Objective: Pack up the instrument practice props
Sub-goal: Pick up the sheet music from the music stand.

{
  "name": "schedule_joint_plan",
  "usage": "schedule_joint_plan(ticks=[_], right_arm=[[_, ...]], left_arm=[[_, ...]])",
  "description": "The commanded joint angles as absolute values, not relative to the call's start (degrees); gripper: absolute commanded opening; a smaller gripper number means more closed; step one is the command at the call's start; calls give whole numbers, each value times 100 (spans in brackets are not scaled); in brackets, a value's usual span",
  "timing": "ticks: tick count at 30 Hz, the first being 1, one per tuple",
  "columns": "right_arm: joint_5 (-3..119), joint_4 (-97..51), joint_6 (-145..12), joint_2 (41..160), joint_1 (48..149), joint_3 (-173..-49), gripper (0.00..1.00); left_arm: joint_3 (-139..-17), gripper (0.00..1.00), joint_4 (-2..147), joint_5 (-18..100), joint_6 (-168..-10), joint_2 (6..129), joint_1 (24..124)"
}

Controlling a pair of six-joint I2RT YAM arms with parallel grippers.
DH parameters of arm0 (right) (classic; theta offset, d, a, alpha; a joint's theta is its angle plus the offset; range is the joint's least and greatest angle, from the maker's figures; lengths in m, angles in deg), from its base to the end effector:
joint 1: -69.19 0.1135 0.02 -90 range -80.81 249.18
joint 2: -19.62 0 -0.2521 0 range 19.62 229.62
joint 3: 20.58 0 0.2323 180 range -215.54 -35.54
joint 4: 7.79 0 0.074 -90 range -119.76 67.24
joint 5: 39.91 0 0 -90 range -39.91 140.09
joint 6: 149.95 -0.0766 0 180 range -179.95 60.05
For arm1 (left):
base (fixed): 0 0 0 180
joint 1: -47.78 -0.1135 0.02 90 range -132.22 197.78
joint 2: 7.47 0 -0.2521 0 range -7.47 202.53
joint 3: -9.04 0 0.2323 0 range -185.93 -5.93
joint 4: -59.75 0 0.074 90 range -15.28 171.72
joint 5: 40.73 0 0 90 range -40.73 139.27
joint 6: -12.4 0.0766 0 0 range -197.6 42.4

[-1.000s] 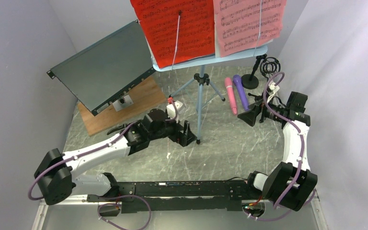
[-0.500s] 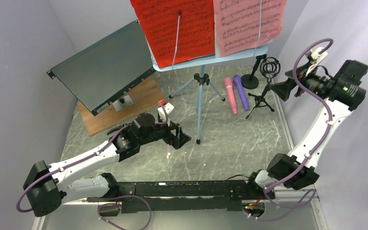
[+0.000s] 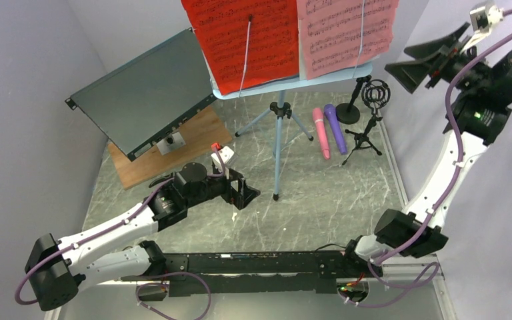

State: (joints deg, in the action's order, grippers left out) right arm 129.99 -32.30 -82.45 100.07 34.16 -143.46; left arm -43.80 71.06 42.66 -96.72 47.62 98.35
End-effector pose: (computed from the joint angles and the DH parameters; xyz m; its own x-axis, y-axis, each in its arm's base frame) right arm 0.2339 -0.0719 0.5457 -0.0222 0.0975 -0.9950 -0.7121 0.6970 0.0843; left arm 0.1544 -0.2016 0.2759 -0.4153 -0.0072 -0.9097 0.7433 0.5738 -0.3439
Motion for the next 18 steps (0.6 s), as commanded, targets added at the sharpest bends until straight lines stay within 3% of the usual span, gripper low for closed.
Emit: schedule_joint_plan(ticks=[1,18], right_arm=[[12539,-2712,-9145,10506,3784,-15409,99],[12066,-2590,-9382,11190,4436,-15630,99]], left_arm=[[-4422,100,6984,4329,-9533,4674,9811],[-4696,99,7153,4343,-9578,4892,9806]])
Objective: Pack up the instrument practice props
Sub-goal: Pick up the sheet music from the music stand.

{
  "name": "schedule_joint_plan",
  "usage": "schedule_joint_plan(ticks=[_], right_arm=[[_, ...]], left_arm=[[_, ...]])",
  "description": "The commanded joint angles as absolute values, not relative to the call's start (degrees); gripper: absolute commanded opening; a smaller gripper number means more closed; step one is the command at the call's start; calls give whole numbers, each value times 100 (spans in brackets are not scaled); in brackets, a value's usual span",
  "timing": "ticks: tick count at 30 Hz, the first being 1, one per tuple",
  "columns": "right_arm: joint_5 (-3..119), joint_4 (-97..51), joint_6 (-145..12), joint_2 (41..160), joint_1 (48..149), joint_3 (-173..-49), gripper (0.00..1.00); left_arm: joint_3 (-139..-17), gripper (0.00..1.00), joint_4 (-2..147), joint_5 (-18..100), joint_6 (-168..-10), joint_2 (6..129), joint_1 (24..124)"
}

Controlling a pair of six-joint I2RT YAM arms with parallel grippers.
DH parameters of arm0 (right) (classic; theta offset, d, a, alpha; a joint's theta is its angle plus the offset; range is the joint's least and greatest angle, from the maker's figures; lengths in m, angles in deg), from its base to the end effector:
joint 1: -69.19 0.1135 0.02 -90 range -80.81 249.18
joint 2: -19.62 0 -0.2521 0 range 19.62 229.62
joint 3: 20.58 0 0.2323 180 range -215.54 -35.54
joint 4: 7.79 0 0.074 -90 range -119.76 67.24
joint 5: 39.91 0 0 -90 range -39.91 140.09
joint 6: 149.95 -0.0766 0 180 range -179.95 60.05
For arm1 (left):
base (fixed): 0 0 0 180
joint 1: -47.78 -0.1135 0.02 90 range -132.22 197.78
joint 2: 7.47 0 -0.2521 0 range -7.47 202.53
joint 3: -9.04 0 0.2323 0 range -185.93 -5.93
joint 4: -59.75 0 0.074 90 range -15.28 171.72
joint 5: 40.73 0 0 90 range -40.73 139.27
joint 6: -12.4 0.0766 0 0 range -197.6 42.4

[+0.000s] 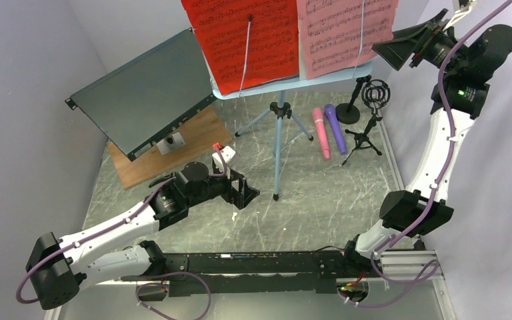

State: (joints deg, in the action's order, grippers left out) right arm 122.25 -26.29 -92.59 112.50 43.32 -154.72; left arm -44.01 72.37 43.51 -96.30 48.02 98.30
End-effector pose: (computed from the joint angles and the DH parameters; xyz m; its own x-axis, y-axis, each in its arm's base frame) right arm 0.2992 -0.0641 0.5562 -0.0608 0.2131 -0.9751 -0.7403 0.6457 0.1872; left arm 0.1558 -0.2012 0.2723 -0.4225 0.0111 -0.9063 0.7328 0.5926 -0.3343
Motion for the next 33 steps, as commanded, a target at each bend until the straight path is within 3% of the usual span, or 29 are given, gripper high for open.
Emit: schedule_joint_plan(ticks=[1,12,26,33], right_arm=[[12073,-2600,-9401,11191,4434,-15637,98],[12110,-3242,-9056,10757,4424,-15406,83],[12056,-3523,-8886,10027,4207,-14794,73],[11941,-3775,-8682,9882,4181,-14559,74]], left_arm=[[-4697,99,7144,4340,-9585,4900,9810],[-4625,99,7156,4371,-9623,4791,9807],[-4587,100,7186,4287,-9699,4694,9811],[-4577,100,7216,4272,-9703,4660,9811]])
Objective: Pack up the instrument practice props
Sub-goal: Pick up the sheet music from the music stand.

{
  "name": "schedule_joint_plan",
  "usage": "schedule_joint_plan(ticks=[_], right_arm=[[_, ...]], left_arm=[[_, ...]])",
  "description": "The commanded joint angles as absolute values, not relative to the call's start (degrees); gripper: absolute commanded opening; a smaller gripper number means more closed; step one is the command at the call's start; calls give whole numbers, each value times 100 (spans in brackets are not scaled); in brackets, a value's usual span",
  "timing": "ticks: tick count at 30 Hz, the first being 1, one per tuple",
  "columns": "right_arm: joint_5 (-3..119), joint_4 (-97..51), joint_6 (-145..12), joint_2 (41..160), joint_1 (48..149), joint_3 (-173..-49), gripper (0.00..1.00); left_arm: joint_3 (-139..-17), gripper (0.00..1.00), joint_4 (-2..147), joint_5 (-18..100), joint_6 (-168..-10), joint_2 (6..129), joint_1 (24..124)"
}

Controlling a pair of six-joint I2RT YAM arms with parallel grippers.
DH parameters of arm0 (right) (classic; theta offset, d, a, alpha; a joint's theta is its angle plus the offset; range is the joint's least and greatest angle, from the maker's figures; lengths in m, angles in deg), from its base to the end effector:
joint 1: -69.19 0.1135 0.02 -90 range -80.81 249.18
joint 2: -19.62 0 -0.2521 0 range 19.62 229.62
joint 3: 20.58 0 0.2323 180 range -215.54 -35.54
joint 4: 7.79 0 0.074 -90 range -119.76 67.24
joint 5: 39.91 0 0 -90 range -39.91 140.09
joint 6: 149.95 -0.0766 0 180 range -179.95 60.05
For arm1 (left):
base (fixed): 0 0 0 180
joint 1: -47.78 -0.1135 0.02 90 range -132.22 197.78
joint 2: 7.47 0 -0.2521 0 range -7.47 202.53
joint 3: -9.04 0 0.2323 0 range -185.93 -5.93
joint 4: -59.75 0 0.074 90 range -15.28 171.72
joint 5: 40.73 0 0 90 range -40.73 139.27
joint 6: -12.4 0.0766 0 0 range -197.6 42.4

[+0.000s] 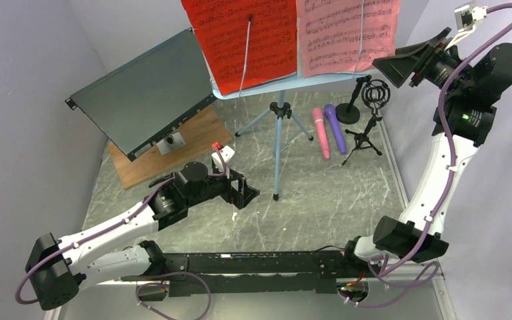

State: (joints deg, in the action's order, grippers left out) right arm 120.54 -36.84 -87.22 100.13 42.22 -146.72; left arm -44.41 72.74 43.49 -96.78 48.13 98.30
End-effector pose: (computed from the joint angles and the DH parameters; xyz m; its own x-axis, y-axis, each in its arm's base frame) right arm 0.2434 -0.0429 0.5566 -0.0732 0.2093 -0.9751 -0.6971 0.6885 0.2001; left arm 0.1560 -0.2015 0.2736 -0.4294 0.0072 -0.9031 0.7291 0.5928 -0.3420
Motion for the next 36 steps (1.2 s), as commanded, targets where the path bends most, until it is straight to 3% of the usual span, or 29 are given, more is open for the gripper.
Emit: schedule_joint_plan(ticks=[1,36], right_arm=[[11934,-3789,-8673,9866,4172,-14529,74],[11600,-4813,-7938,9239,4130,-14263,77]], left_arm=[[-4575,99,7217,4274,-9703,4656,9806],[-4497,100,7089,4200,-9695,4678,9810]])
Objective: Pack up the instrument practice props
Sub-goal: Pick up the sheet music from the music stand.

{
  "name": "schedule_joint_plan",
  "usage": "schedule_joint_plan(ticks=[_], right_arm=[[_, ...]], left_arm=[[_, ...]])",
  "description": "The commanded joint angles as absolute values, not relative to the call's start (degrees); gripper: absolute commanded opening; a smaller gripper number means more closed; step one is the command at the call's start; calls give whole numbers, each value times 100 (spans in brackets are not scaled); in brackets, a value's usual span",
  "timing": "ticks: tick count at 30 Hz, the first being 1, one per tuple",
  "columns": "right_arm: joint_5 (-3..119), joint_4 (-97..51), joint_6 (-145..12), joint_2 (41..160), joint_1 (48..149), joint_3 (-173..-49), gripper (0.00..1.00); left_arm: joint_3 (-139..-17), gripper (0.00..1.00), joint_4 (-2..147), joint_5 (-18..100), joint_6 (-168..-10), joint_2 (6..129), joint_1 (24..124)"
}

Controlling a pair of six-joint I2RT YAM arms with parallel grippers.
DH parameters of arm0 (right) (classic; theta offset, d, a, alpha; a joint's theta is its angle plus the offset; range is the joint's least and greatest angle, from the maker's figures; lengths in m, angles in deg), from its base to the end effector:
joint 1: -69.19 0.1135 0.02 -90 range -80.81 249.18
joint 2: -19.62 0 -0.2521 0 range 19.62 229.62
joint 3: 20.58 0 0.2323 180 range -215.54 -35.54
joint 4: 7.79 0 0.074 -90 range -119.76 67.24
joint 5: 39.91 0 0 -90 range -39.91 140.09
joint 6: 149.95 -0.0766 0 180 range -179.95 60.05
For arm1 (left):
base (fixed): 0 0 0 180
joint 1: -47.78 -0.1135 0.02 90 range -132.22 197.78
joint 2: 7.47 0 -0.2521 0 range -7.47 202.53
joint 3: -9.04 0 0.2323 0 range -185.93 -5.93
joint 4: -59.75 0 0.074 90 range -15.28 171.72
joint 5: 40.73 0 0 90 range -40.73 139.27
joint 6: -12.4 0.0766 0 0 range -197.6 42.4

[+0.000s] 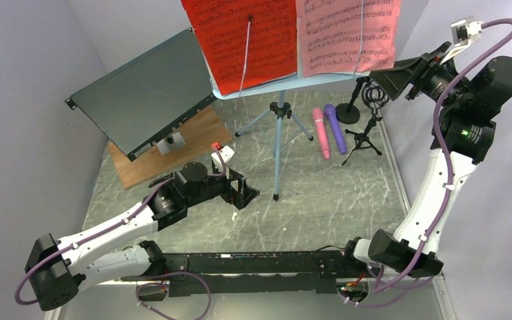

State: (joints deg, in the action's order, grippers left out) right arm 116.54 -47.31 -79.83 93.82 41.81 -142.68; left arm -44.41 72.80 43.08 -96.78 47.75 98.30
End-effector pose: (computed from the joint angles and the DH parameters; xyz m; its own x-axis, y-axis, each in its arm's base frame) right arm 0.2193 -0.0345 0.5437 -0.0897 0.1994 -0.9758 -0.6285 0.7487 0.2108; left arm 0.1548 -0.2009 0.2750 -0.4275 0.0052 -0.9040 0.7339 0.5859 -0.3437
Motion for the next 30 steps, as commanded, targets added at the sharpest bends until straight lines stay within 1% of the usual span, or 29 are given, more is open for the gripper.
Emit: schedule_joint_plan(ticks=[1,12,15,18,21,23,26,30], right_arm=[[11596,-4823,-7929,9230,4124,-14260,77],[11583,-4760,-7962,9152,4098,-14148,77],[11671,-4225,-8358,9277,4098,-14050,77],[11935,-3226,-9100,9425,4106,-13865,76],[12158,-2085,-9957,9595,4112,-13645,70],[12171,-1747,-10229,9696,4121,-13663,65],[12140,-1580,-10297,9829,4211,-13815,58],[11999,-1812,-10057,10040,4482,-14126,56]], left_arm=[[-4491,100,7091,4198,-9696,4676,9812],[-4469,99,7069,4177,-9713,4650,9810],[-4503,100,7108,4154,-9703,4658,9814],[-4500,99,7122,4169,-9718,4635,9813],[-4472,99,7122,4200,-9753,4592,9806],[-4448,99,7129,4214,-9764,4559,9807],[-4447,99,7160,4236,-9760,4545,9813],[-4524,99,7207,4225,-9730,4598,9809]])
